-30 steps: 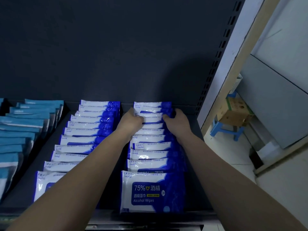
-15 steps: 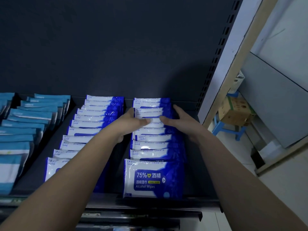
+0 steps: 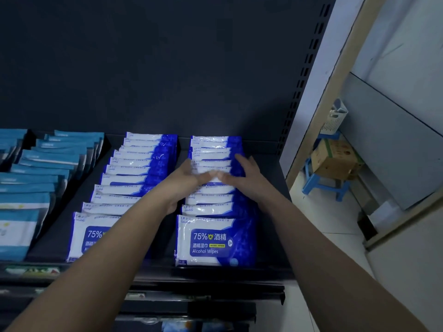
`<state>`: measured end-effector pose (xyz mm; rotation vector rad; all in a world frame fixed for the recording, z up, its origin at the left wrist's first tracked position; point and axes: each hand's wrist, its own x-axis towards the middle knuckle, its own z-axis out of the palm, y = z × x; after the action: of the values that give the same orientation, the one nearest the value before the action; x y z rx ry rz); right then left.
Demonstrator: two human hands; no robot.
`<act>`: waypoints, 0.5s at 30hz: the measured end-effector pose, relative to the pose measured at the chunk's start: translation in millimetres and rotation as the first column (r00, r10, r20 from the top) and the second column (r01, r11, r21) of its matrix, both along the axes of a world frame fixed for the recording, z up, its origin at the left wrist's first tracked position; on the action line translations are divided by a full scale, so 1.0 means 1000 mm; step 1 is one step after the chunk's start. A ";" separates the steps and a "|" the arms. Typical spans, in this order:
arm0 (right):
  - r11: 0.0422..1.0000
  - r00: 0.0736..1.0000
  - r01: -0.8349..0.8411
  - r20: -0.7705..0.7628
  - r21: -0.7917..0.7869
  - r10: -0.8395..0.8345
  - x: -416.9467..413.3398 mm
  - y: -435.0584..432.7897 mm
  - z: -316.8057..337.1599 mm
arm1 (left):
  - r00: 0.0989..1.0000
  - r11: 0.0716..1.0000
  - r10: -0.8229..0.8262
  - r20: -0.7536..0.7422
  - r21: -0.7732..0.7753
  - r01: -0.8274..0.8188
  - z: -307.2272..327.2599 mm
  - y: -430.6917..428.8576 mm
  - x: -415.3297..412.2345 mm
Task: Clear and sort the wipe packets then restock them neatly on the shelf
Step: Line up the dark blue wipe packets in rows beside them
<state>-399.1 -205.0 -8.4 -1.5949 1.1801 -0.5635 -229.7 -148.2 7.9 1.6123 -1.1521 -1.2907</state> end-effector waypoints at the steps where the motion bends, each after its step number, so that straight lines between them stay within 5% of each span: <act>1: 0.995 0.989 -0.097 -0.111 -0.002 0.096 -0.005 0.001 0.005 | 0.993 0.996 -0.082 0.079 0.037 0.079 0.004 0.007 0.000; 3: 0.957 0.909 -0.291 -0.313 0.002 0.277 -0.017 0.002 0.017 | 0.927 0.963 -0.262 0.269 0.138 0.232 0.013 0.018 0.003; 7: 0.851 0.663 -0.524 -0.606 0.043 0.439 -0.025 0.010 0.026 | 0.545 0.822 -0.563 0.622 0.349 0.451 0.008 0.032 0.005; 8: 0.836 0.630 -0.548 -0.645 0.026 0.432 -0.024 0.012 0.024 | 0.513 0.815 -0.568 0.644 0.354 0.459 0.004 0.033 0.005; 15: 0.893 0.795 -0.430 -0.525 -0.136 0.303 -0.027 0.025 0.008 | 0.627 0.894 -0.438 0.644 0.243 0.376 -0.002 0.032 0.007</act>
<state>-425.7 -179.8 -0.7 -2.2135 1.1361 -0.0345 -222.5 -116.1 5.6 2.0562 -2.0496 -1.0075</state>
